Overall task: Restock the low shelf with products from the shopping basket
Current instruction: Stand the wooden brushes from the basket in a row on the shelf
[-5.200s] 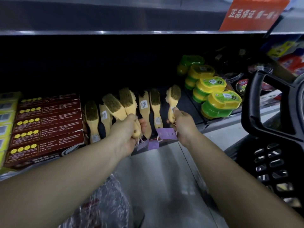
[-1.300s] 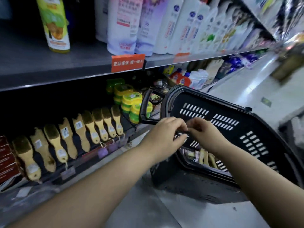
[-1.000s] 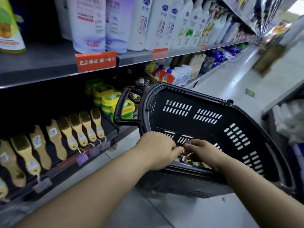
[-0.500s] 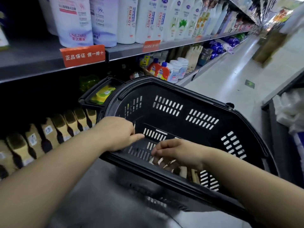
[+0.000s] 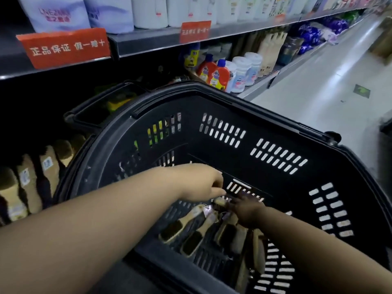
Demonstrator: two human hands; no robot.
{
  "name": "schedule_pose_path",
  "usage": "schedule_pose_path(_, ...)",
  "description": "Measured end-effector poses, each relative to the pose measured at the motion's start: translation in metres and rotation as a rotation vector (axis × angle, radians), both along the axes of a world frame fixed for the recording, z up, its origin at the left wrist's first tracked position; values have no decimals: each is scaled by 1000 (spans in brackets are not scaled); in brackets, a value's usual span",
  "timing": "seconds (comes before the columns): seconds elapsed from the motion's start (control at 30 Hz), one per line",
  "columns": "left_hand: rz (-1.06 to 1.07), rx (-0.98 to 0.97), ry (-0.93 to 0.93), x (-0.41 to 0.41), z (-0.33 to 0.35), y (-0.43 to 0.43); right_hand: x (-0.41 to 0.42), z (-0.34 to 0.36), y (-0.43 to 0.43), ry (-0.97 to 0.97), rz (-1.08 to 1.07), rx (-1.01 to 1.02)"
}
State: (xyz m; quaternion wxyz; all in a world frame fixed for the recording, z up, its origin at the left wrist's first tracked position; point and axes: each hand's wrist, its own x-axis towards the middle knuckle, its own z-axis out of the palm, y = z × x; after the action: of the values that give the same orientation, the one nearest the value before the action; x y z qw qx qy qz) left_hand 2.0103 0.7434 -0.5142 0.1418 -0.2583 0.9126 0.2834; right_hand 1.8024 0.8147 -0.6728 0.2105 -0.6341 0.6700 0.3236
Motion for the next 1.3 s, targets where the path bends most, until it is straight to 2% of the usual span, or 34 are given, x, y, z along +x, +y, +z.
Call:
schedule_pose_path(0.2, 144, 237, -41, 7, -19, -8, 3, -41, -1, 17, -47, -70)
schedule_pose_path(0.33, 253, 248, -55, 6, -21, -10, 4, -24, -10, 110, 175, 39)
schedule_pose_path(0.4, 280, 213, -125, 7, -23, -13, 6, 0, -17, 24, 114, 87)
schedule_pose_path(0.47, 309, 209, -216, 8, -22, -17, 10, 28, -23, -237, -128, 50)
schedule_pose_path(0.5, 332, 235, -251, 9, -22, -18, 14, 41, -26, -443, -307, 17)
schedule_pose_path(0.6, 477, 355, -227, 5, -21, -19, 33, 76, -30, -1306, -952, 105)
schedule_pose_path(0.67, 655, 431, -77, 2, -20, -18, 49, 91, -32, -1662, -1034, 147)
schedule_pose_path(0.73, 836, 543, 139, 2, -19, -20, 69, 100, -33, -1775, -943, 56)
schedule_pose_path(0.8, 978, 692, 378, 5, -16, -23, 83, 103, -35, -1767, -843, -204)
schedule_pose_path(0.87, 1025, 721, 497, 9, -16, -27, 87, 103, -39, -1736, -805, -379)
schedule_pose_path(0.97, 1047, 657, 524, 10, -20, -31, 80, 89, -44, -1595, -871, -391)
schedule_pose_path(1.03, 1077, 633, 550, 10, -18, -32, 68, 64, -45, -1326, -936, -395)
schedule_pose_path(1.07, 1103, 662, 566, 10, -17, -33, 61, 48, -42, -1105, -833, -367)
schedule_pose_path(1.13, 1145, 739, 569, 10, -12, -33, 47, 9, -32, -636, -410, -205)
schedule_pose_path(1.17, 1157, 762, 564, 10, -11, -34, 43, -10, -25, -486, -211, -124)
schedule_pose_path(1.23, 1164, 798, 564, 9, -9, -34, 41, -42, -12, -321, 52, -30)
schedule_pose_path(1.3, 1144, 855, 548, 8, -8, -34, 48, -65, -1, -187, 248, -49)
